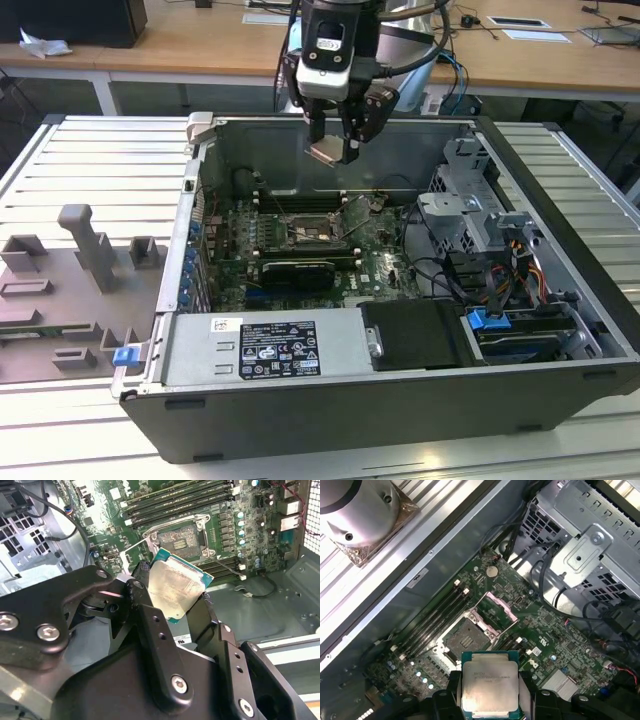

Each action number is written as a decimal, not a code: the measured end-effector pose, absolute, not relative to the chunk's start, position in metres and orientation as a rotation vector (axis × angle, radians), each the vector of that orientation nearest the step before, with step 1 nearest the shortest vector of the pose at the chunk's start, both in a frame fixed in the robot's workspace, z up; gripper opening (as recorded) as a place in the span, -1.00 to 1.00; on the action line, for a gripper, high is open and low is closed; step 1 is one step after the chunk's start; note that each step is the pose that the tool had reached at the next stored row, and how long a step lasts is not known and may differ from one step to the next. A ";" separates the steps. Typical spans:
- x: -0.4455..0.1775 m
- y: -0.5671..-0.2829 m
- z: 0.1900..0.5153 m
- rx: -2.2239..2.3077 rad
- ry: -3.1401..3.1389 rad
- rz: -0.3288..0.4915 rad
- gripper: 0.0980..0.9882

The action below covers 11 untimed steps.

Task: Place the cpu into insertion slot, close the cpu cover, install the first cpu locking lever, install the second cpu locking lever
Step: 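Place the cpu into insertion slot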

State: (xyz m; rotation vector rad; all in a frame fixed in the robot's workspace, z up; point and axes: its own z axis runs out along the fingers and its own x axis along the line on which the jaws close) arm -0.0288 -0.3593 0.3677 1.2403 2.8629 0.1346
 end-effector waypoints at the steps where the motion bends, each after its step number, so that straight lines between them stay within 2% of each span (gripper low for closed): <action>1: -0.029 -0.359 0.368 1.250 2.858 0.134 0.00; 11: -0.029 -0.359 0.366 1.345 2.812 0.133 0.00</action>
